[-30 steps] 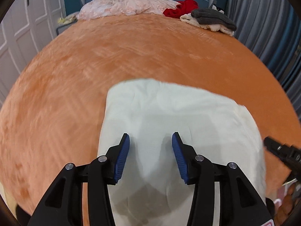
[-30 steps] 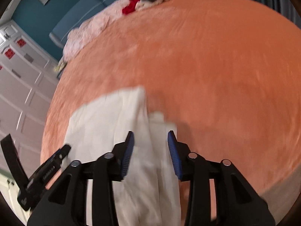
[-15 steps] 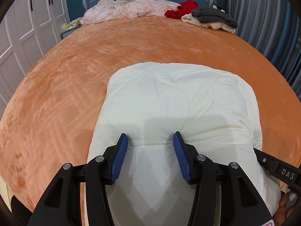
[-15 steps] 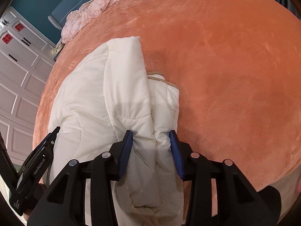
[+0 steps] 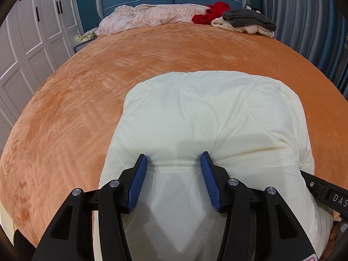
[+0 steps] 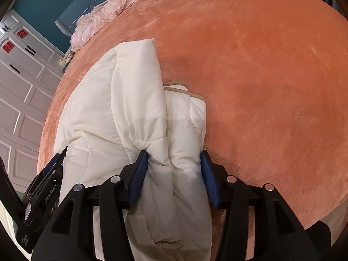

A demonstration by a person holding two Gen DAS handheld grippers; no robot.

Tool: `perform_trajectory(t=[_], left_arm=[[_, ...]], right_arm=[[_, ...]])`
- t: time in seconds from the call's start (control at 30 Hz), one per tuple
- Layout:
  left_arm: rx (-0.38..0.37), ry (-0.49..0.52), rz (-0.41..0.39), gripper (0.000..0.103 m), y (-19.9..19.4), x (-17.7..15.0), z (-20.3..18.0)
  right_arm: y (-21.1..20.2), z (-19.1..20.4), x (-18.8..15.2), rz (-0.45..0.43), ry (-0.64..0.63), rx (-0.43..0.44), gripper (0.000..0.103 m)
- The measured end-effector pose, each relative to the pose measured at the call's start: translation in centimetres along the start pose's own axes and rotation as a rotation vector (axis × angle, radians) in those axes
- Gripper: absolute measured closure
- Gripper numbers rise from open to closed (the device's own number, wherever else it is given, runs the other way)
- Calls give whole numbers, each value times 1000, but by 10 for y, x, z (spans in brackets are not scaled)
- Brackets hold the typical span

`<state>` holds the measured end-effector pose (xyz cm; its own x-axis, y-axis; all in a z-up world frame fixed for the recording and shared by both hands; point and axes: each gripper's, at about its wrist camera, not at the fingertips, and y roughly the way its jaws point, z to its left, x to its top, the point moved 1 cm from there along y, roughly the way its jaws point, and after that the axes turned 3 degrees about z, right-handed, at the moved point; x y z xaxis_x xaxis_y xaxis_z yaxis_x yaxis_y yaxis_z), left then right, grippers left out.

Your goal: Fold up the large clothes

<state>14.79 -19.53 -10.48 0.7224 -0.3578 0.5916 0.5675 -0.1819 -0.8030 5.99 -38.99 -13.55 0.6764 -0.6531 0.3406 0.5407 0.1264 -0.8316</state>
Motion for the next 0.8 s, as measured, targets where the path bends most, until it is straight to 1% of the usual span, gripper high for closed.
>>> perform_trajectory(t=[0.1, 0.2, 0.23, 0.27, 0.3, 0.37, 0.4, 0.47, 0.53, 0.57, 0.6, 0.63, 0.7, 0.77, 0.8], left_arm=[[-3, -3, 2, 54, -1, 0, -1], [-39, -10, 21, 51, -10, 3, 5], [-67, -27, 39, 44, -17, 4, 13], [-92, -49, 52, 34, -23, 4, 21], [-126, -91, 69, 30, -29, 2, 34], [-200, -176, 104, 28, -36, -2, 56], [-264, -240, 138, 28, -36, -6, 72], [-348, -321, 205, 28, -30, -14, 91], [-422, -391, 251, 28, -23, -25, 104], [-452, -412, 263, 28, -20, -29, 107], [-486, -434, 272, 28, -17, -33, 111], [-495, -438, 273, 27, -16, -35, 112], [-515, -432, 272, 21, -15, -35, 110], [-532, -402, 279, 8, -9, -34, 104], [-534, -387, 285, 6, -5, -33, 99]], right_arm=[[-2, -1, 2, 2, 16, 11, 51], [-16, -10, 4, 9, 63, 41, 38], [-19, -13, 3, 12, 78, 49, 31], [-24, -20, 2, 21, 104, 72, 28], [-27, -25, -1, 33, 118, 106, 27], [-31, -32, -6, 54, 132, 167, 23], [-32, -35, -9, 66, 140, 201, 22], [-29, -39, -15, 95, 159, 273, 21], [-22, -38, -20, 136, 181, 353, 21], [-17, -36, -23, 159, 186, 393, 21], [-13, -34, -25, 174, 187, 415, 21], [-9, -31, -26, 185, 186, 430, 21], [-3, -25, -28, 189, 192, 446, 19], [2, -22, -26, 186, 199, 456, 18], [5, -22, -25, 186, 201, 463, 18]])
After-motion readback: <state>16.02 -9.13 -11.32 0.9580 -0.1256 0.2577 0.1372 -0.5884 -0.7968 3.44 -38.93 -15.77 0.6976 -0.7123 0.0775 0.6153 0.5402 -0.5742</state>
